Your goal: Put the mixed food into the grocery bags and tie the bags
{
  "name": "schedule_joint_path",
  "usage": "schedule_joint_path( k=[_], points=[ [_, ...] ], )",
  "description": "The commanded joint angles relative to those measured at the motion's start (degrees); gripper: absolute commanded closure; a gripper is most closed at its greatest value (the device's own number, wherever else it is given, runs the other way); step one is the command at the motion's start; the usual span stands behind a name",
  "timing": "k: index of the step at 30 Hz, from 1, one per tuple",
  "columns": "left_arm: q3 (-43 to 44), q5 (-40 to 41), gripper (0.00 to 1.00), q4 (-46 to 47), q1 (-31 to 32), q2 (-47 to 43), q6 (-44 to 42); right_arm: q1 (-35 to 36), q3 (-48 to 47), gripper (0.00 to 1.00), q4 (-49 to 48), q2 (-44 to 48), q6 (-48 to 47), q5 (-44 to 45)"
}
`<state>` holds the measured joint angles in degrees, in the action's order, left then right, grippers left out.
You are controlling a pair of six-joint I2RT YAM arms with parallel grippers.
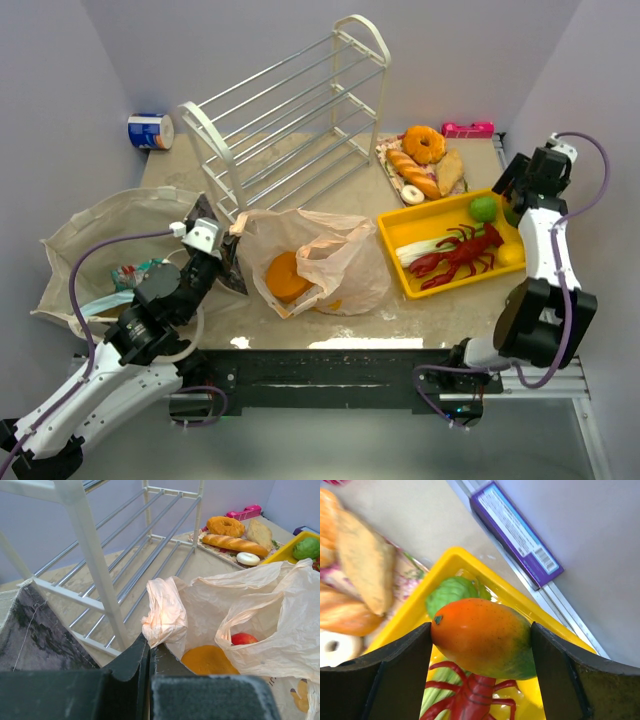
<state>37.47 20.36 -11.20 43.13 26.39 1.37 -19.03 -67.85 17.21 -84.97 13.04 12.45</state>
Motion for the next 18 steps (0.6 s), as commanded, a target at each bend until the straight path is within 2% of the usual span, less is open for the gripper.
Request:
schedule_joint_path(
  k=[1,3,5,6,9,11,13,18],
  points=[
    [-0.03,-0.14,1.0,3.2,-0.42,0.15,0.04,0.13,1.84,1.0,1.42,7.44,2.6,-6.98],
    [-0.12,-0.32,1.0,3.29,-0.42,0.41,0.04,3.01,3.07,1.0,1.07,11.74,3.31,-11.46],
    [-0.12,-0.32,1.0,3.38,-0.42,0.5,0.04,8.53,2.82,1.0,2.73,14.38,3.48,-8.69],
    [-0.12,-0.32,1.0,3.38,-0.42,0.76,0.04,15.53,1.77,1.0,3.35,16.31,3.57,-7.02],
    [-0.12,-0.23,1.0,3.29,-0.42,1.12,-0.13,26.45,-0.07,1.0,3.09,19.74,7.08,-8.92],
    [-0.21,0.12,1.0,3.2,-0.33,1.21,-0.05,31.31,-0.78,1.0,1.08,21.07,9.89,-11.12],
    [-0.3,0.47,1.0,3.12,-0.42,1.21,-0.14,39.74,-2.01,1.0,-0.59,21.95,11.47,-11.65],
    [-0.38,1.35,1.0,3.38,-0.33,1.55,-0.31,58.7,-3.69,1.0,-8.24,18.8,13.5,-13.5]
  ],
)
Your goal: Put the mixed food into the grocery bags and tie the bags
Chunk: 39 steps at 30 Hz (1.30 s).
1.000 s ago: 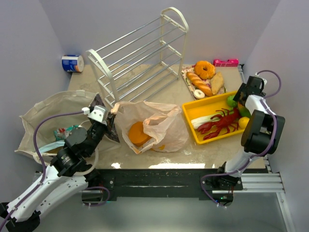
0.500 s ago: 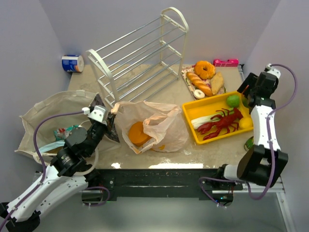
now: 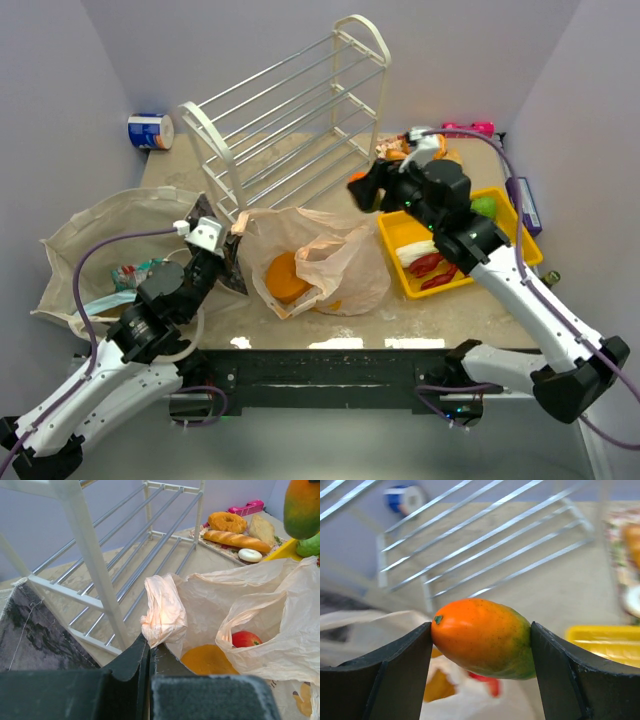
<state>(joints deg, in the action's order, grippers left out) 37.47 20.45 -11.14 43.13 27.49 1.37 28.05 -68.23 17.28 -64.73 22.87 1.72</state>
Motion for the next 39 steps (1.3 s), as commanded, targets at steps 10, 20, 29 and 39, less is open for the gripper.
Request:
schedule_joint_path(
  k=[10,20,29,39],
  points=[
    [-0.82,3.89,1.0,3.31,-0.42,-1.2,-0.75,33.03,-5.08,1.0,-23.95,-18.23,7.0,-3.38],
    [-0.83,4.25,1.0,3.41,-0.33,0.81,-1.1,35.22,-3.32,1.0,-21.42,-28.25,4.81,7.58],
    [-1.09,2.84,1.0,3.93,-0.42,0.99,-1.01,36.46,-4.02,0.66,-15.17,-29.05,5.78,14.63],
    [-0.91,3.11,1.0,3.23,-0.42,0.73,-0.84,36.46,-2.53,0.01,-12.1,-18.18,2.62,12.61]
  ],
)
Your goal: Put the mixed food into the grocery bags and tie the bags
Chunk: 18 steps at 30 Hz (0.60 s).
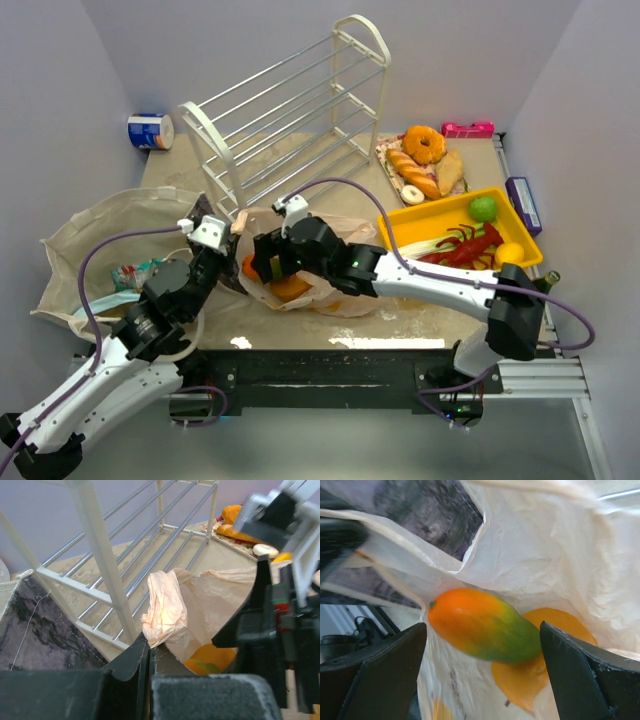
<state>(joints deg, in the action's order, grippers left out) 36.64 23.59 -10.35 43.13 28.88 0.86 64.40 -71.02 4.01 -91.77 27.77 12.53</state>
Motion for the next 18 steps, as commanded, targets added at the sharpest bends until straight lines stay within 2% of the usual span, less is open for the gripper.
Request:
schedule_joint_path(
  k=[1,6,10,11,13,14,18],
  points=[
    [-0.08,-0.13,1.0,2.44,-0.42,-0.76,-0.34,0.11,0.53,0.01,2.39,10.54,-2.54,2.66],
    [0.01,-0.48,1.0,2.44,-0.42,-0.67,-0.34,0.11,1.85,0.01,6.62,18.63,-4.65,4.33],
    [0.01,-0.48,1.0,2.35,-0.33,-1.11,-0.34,-2.77,1.06,0.01,17.31,25.74,-5.63,16.18],
    [0.09,-0.57,1.0,2.35,-0.42,-1.37,-0.16,-9.32,2.37,0.01,18.13,27.15,-5.19,16.03],
    [-0.08,-0.65,1.0,2.53,-0.42,-1.55,-0.16,-19.18,5.0,0.02,17.88,31.71,-4.65,7.27],
    [-0.08,-0.74,1.0,2.53,-0.42,-1.55,-0.16,-27.4,7.02,0.02,17.87,32.69,-4.92,6.02],
    [0.01,-1.18,1.0,2.53,-0.42,-1.46,-0.07,-40.73,8.01,0.01,19.02,30.69,-9.91,7.52]
  ],
)
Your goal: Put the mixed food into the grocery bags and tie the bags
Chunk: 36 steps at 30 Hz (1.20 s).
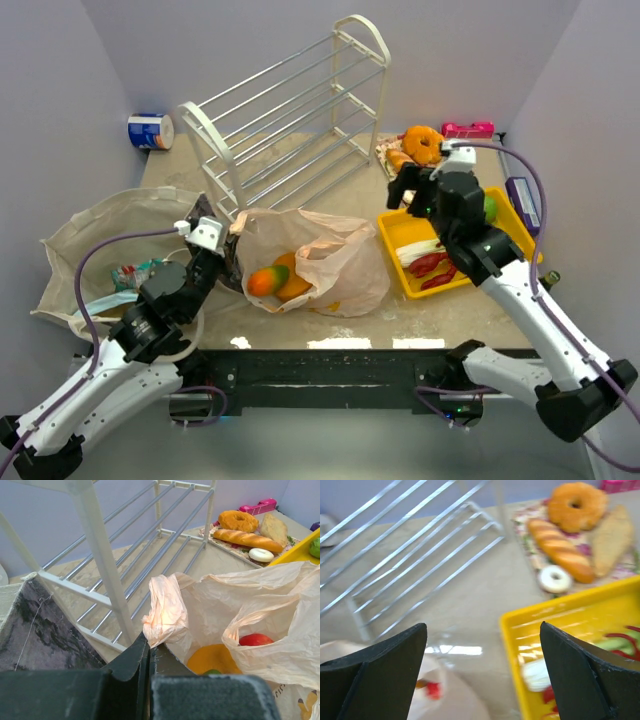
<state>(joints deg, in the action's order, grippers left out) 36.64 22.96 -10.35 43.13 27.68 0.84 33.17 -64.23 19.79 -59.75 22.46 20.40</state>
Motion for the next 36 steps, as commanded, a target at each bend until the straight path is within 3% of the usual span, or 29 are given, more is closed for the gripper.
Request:
schedule_joint_path(
  k=[1,4,10,15,26,27,30,31,36],
  points=[
    [0.09,-0.64,1.0,2.44,-0.42,-0.26,-0.05,-16.4,1.21,0.01,2.63,-2.73,-4.96,-2.1],
    [0.01,-0.64,1.0,2.35,-0.42,-0.61,-0.05,-26.97,0.42,0.01,0.44,-10.63,-6.46,-3.97],
    [0.01,-0.64,1.0,2.61,-0.42,-0.79,-0.14,-38.34,-6.34,0.01,-2.21,-29.27,-9.53,-7.57],
    [0.27,-0.99,1.0,2.53,-0.42,-0.35,-0.23,-41.95,-12.06,0.01,-4.05,-41.74,-11.12,-6.08],
    [0.45,-1.25,1.0,2.7,-0.51,0.88,-0.58,-43.19,-16.98,0.01,-4.85,-52.49,-13.67,-0.81],
    [0.45,-1.25,1.0,2.53,-0.51,0.97,-0.58,-43.19,-16.72,0.03,-4.85,-52.84,-13.58,-0.54],
    [0.45,-1.16,1.0,2.53,-0.42,1.32,-0.58,-43.36,-15.41,0.19,-5.64,-53.02,-12.97,-0.19],
    [0.45,-1.16,1.0,2.61,-0.51,1.41,-0.49,-43.36,-14.71,0.29,-5.73,-52.84,-12.88,-0.28],
    [0.36,-1.08,1.0,2.53,-0.51,1.32,-0.58,-43.36,-14.88,0.53,-4.24,-49.69,-12.7,-0.1]
  ],
)
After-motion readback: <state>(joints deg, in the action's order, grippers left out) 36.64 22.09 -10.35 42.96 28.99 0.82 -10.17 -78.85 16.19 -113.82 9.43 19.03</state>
